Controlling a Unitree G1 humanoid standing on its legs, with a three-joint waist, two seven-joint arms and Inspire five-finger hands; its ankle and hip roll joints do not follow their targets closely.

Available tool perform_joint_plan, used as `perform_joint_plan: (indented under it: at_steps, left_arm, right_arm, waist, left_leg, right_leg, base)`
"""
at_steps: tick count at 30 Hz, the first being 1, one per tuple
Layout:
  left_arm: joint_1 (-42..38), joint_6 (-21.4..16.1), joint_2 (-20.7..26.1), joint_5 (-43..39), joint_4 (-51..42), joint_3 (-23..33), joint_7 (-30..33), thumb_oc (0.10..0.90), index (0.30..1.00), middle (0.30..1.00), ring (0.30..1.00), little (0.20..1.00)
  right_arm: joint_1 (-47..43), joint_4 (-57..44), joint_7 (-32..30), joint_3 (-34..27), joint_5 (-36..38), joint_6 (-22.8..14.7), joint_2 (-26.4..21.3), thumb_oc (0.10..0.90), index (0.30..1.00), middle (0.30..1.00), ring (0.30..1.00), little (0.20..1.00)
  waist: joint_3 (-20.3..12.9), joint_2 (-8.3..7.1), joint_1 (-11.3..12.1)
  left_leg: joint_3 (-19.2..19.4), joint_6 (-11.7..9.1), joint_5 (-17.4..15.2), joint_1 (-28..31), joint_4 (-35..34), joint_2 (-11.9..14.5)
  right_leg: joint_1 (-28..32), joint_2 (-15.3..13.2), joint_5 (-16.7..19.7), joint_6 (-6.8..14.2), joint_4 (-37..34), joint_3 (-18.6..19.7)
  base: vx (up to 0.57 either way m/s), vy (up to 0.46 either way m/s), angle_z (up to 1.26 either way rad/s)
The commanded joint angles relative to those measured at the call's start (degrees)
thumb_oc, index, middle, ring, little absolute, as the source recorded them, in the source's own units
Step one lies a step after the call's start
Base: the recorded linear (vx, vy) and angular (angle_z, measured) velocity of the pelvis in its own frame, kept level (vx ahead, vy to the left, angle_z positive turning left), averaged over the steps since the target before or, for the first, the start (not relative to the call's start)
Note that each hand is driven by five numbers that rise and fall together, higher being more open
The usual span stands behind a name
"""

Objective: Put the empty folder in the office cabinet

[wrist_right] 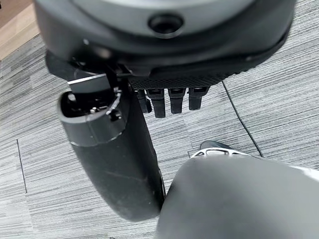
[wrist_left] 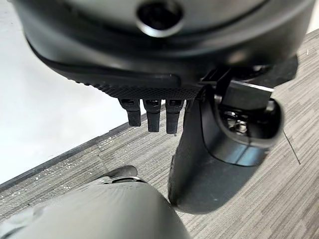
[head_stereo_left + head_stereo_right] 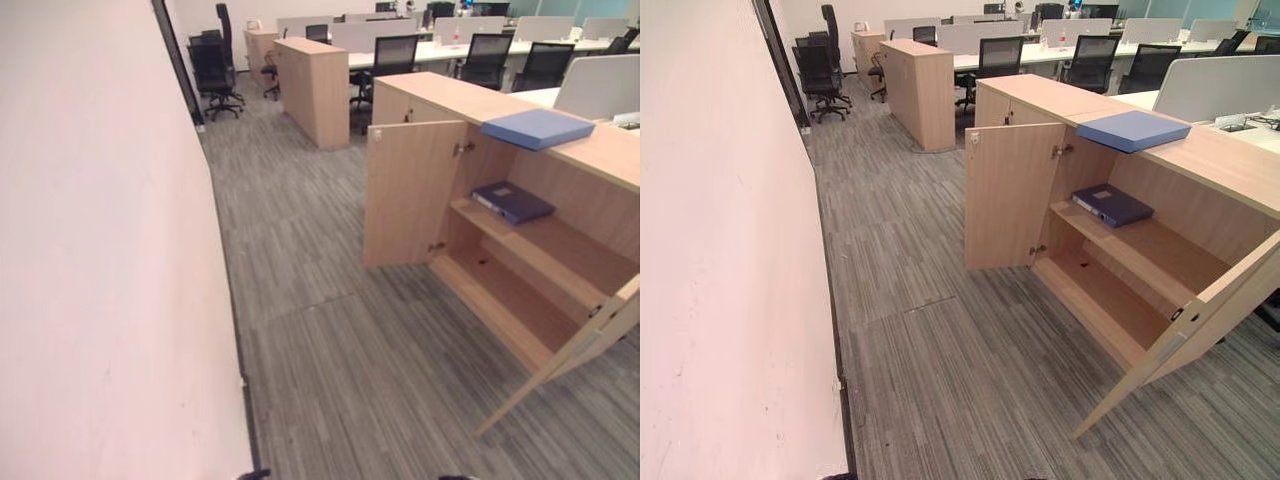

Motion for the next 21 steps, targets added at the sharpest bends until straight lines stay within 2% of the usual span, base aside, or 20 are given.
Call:
perform_joint_plan:
  at_steps: [1, 2, 3, 5, 7, 8, 11, 12, 13, 14, 16, 18, 21]
  left_arm:
    - [0.12, 0.83, -5.02, 0.02, 1.89, -2.59, -1.37, 0.800, 0.900, 0.900, 0.900, 0.900]
    - [0.22, 0.85, -4.93, -1.17, 0.87, -2.57, -0.99, 0.800, 0.900, 0.900, 0.900, 0.900]
    - [0.35, 0.78, -5.10, -2.19, 0.47, -2.37, -0.89, 0.800, 0.900, 0.900, 0.900, 0.900]
    - [0.82, 0.89, -5.33, -3.76, 0.14, -2.03, -0.91, 0.800, 0.900, 0.900, 0.900, 0.900]
    - [1.48, 0.83, -5.49, -4.64, 0.28, -1.54, -0.87, 0.800, 0.900, 0.900, 0.900, 0.900]
    - [1.85, 0.85, -5.49, -4.72, 0.41, -1.48, -0.91, 0.800, 0.900, 0.900, 0.900, 0.900]
    - [2.43, 0.92, -5.45, -5.21, 1.47, -1.11, -0.60, 0.800, 0.900, 0.900, 0.900, 0.900]
    - [2.39, 0.97, -5.51, -5.38, 1.92, -0.87, -0.45, 0.800, 0.900, 0.900, 0.900, 0.900]
    - [2.44, 0.99, -5.55, -5.40, 2.55, -0.48, -0.42, 0.800, 0.900, 0.900, 0.900, 0.900]
    - [3.08, 1.18, -5.64, -4.50, 3.60, 0.06, -0.85, 0.800, 0.900, 0.900, 0.900, 0.900]
    - [3.77, 1.08, -5.57, -3.46, 4.52, 0.68, -0.73, 0.800, 0.900, 0.900, 0.900, 0.900]
    - [4.30, 0.82, -5.33, -2.61, 4.87, 1.07, -0.78, 0.800, 0.900, 0.900, 0.900, 0.900]
    - [4.50, 0.38, -4.79, -0.92, 4.85, 1.10, -0.73, 0.800, 0.900, 0.900, 0.900, 0.900]
  right_arm:
    - [-1.64, 3.03, -0.03, 1.73, -1.71, 0.33, -3.49, 0.800, 0.900, 0.900, 0.900, 0.900]
    - [-2.30, 3.10, -0.36, 1.97, -1.50, 0.43, -4.18, 0.800, 0.900, 0.900, 0.900, 0.900]
    - [-2.60, 3.24, -0.50, 2.13, -1.64, 0.56, -4.55, 0.800, 0.900, 0.900, 0.900, 0.900]
    - [-3.13, 3.75, -0.69, 2.31, -1.81, 0.76, -4.80, 0.800, 0.900, 0.900, 0.900, 0.900]
    - [-3.56, 4.25, -0.74, 2.03, -1.63, 0.84, -4.93, 0.800, 0.900, 0.900, 0.900, 0.900]
    - [-3.61, 4.36, -0.72, 1.90, -1.46, 0.89, -4.86, 0.800, 0.900, 0.900, 0.900, 0.900]
    - [-4.24, 4.61, -0.97, 1.78, -0.73, 0.78, -4.63, 0.800, 0.900, 0.900, 0.900, 0.900]
    - [-4.21, 4.56, -1.00, 1.80, -0.57, 0.79, -4.45, 0.800, 0.900, 0.900, 0.900, 0.900]
    - [-4.13, 4.53, -1.01, 1.77, -0.49, 0.82, -4.29, 0.800, 0.900, 0.900, 0.900, 0.900]
    - [-3.93, 4.75, -0.73, 1.92, -0.89, 0.83, -4.04, 0.800, 0.900, 0.900, 0.900, 0.900]
    - [-2.99, 4.90, -0.37, 1.65, -1.34, 0.79, -3.81, 0.800, 0.900, 0.900, 0.900, 0.900]
    - [-1.90, 4.82, -0.13, 1.40, -1.86, 0.76, -3.70, 0.800, 0.900, 0.900, 0.900, 0.900]
    - [-0.80, 5.24, 0.66, 1.12, -3.23, 0.94, -3.54, 0.800, 0.900, 0.900, 0.900, 0.900]
  waist:
    - [3.83, 1.73, -0.25]
    - [5.28, 2.13, 0.60]
    - [5.67, 2.28, 0.75]
    - [6.25, 2.62, 1.60]
    - [6.30, 2.64, 2.21]
    - [6.07, 2.87, 2.45]
    - [6.17, 4.84, 2.80]
    - [6.20, 5.18, 2.84]
    - [6.27, 5.46, 2.92]
    - [5.28, 5.83, 3.08]
    - [4.16, 6.17, 3.10]
    - [3.07, 6.04, 3.14]
    - [1.44, 5.41, 3.61]
  left_leg:
    - [-4.34, -2.13, -4.97, -1.36, 14.64, 7.32]
    - [-8.36, -1.93, -0.53, -5.12, 22.50, 7.09]
    - [-9.99, -1.71, 0.83, -6.83, 23.16, 6.18]
    - [-12.58, -1.12, -0.14, -9.47, 21.18, 3.62]
    - [-13.45, -0.98, -1.08, -10.24, 11.05, 0.95]
    - [-13.85, -1.36, 0.33, -9.08, 3.27, 0.72]
    - [-15.85, -3.30, 8.13, -11.36, -13.61, 1.09]
    - [-15.80, -3.70, 8.81, -11.91, -15.83, 1.29]
    - [-15.56, -3.99, 8.89, -12.69, -15.83, 1.30]
    - [-15.89, -3.40, 7.15, -12.32, -15.83, 1.36]
    - [-15.95, -3.87, 8.41, -11.05, -15.83, 1.60]
    - [-14.84, -4.11, 9.32, -9.47, -15.83, 1.71]
    - [-14.04, -2.93, 8.44, -8.49, -15.83, 0.39]
  right_leg:
    - [4.46, 2.16, 1.69, 3.32, -8.76, -2.65]
    - [5.39, 3.02, 1.54, 2.50, -8.76, -2.43]
    - [5.39, 3.20, 1.42, 2.36, -8.76, -2.37]
    - [5.77, 3.27, 1.35, 2.55, -8.76, -1.85]
    - [5.72, 2.95, 1.12, 3.44, -8.76, -1.75]
    - [5.64, 3.18, 0.82, 3.71, -8.76, -1.62]
    - [5.84, 4.90, -0.38, 3.44, -8.76, -0.77]
    - [5.94, 5.31, -0.71, 3.33, -8.76, -0.40]
    - [6.25, 5.71, -1.12, 3.24, -8.76, -0.01]
    - [6.63, 6.39, -1.72, 3.39, -8.76, 0.89]
    - [7.39, 6.66, -2.74, 3.73, -8.76, 1.95]
    - [8.06, 5.76, -3.50, 4.11, -8.76, 2.68]
    - [9.14, 3.03, -4.40, 5.79, -8.76, 2.99]
  base:
    - [0.00, -0.203, -0.16]
    - [0.00, -0.155, -0.14]
    - [0.00, -0.104, -0.09]
    - [0.03, -0.008, -0.18]
    - [0.10, 0.037, -0.08]
    - [0.13, 0.054, 0.01]
    - [0.15, 0.060, 0.13]
    - [0.16, 0.050, 0.09]
    - [0.22, 0.038, -0.08]
    - [0.27, 0.050, -0.23]
    - [0.33, 0.081, -0.41]
    - [0.35, 0.121, -0.65]
    - [0.37, 0.175, -0.39]
